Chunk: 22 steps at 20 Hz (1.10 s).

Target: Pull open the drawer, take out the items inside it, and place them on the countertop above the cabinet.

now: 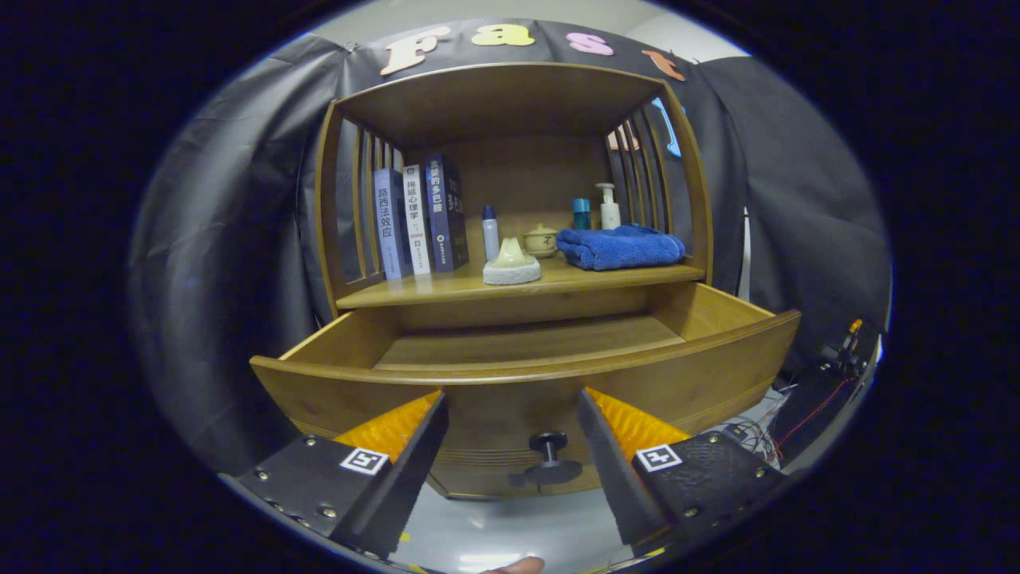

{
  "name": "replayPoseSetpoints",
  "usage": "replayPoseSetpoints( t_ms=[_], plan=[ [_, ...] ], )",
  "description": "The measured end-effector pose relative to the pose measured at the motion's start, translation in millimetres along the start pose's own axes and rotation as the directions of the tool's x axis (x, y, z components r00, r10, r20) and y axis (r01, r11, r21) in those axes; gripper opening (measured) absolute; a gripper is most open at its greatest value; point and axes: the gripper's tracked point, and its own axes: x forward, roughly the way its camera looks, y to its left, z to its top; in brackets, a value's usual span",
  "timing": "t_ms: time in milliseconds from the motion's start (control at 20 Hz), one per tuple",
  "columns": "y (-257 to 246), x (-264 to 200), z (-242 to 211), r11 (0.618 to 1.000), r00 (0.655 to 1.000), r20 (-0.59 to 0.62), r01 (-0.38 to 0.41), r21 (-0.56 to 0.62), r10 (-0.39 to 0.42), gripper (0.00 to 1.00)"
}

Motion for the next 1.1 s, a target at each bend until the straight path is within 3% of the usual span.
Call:
replayPoseSetpoints(
  t_ms=[850, 1100],
  plan=[
    [0.7, 0.6, 0.2, 1.000, 1.000, 0.000, 0.000, 0.012, 0.000, 0.98],
    [1.0, 1.0, 6.1, 0.999, 1.000, 0.020, 0.019, -0.031, -0.018, 0.97]
  ],
)
